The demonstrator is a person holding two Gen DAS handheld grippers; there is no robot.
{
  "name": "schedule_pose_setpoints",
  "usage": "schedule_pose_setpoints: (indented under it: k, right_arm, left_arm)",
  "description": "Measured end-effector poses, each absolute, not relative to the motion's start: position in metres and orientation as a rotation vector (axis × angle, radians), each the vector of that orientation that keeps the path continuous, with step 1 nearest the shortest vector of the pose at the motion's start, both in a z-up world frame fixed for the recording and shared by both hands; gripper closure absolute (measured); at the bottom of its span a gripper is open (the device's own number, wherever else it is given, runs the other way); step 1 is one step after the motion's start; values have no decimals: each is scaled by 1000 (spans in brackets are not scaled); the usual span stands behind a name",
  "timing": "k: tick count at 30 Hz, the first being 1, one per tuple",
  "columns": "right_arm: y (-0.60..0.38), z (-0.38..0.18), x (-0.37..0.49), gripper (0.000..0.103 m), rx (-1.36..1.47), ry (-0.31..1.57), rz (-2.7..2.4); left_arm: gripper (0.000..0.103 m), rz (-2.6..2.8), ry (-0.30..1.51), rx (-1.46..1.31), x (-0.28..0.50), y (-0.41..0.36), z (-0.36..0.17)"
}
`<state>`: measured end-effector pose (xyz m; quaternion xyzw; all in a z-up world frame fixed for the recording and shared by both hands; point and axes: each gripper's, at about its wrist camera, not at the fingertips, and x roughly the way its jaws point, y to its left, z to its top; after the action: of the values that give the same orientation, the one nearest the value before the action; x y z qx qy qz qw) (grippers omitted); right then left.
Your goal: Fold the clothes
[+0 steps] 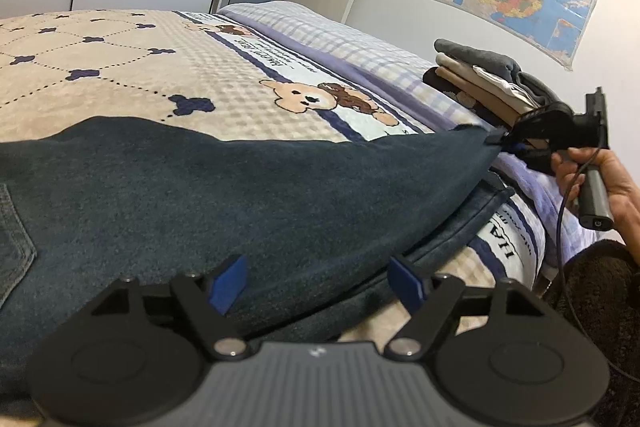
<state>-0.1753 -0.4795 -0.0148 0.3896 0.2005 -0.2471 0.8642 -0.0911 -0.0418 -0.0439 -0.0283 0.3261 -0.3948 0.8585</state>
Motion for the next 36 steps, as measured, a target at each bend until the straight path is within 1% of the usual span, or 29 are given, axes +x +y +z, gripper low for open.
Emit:
schedule_pose_setpoints:
  k: [1, 3, 6, 9, 13, 15, 16, 17, 18, 22, 23, 24, 25, 26, 27, 30, 33, 36]
  right_arm:
    - [-475, -11, -178, 95, 794, 411, -520]
    - [-468, -5, -184, 95, 749, 401, -528]
    - [-464, -6, -193, 95, 723, 414, -542]
    - [-468, -16, -197, 95, 714, 458, -557]
    - [-486, -45, -187, 94, 782, 600, -577]
    - [-491, -49, -188, 94, 814, 605, -572]
    - [-493, -49, -189, 92, 818, 594, -575]
    - [-495, -48, -190, 89, 826, 583, -576]
    - [-497, -48, -192, 87, 839, 572, -575]
    - [-499, -48, -193, 86, 860, 547, -559]
    - [-500, -48, -193, 86, 864, 541, -554]
    - [-500, -48, -193, 89, 868, 536, -550]
    - [-499, -47, -191, 92, 866, 530, -546]
    - [-497, -45, -191, 93, 860, 520, -544]
    - [-496, -44, -192, 94, 857, 506, -543]
    - [-492, -35, -195, 95, 818, 459, -534]
    - [-485, -29, -199, 95, 769, 459, -556]
    - [-484, -32, -204, 95, 760, 498, -586]
  left_arm:
    - [27, -831, 684, -56, -91, -41, -44]
    - [32, -835, 684, -45, -92, -41, -43]
    - [35, -845, 685, -25, -91, -40, -43]
    - [35, -864, 685, 8, -91, -40, -43]
    - [35, -894, 693, 73, -90, -44, -45]
    - [35, -902, 693, 91, -89, -45, -46]
    - [35, -905, 691, 100, -89, -46, -46]
    - [36, -901, 687, 107, -89, -46, -46]
    - [43, -894, 680, 124, -90, -47, -47]
    - [59, -865, 651, 176, -94, -48, -47]
    - [68, -861, 646, 171, -94, -47, -46]
    - [77, -856, 636, 168, -95, -46, -45]
    - [82, -846, 620, 171, -97, -47, -43]
    - [87, -835, 599, 174, -99, -47, -41]
    - [89, -823, 567, 181, -103, -47, -37]
    - [90, -808, 485, 195, -113, -45, -27]
    - [90, -834, 485, 189, -116, -41, -23]
    - [90, -863, 520, 208, -118, -41, -27]
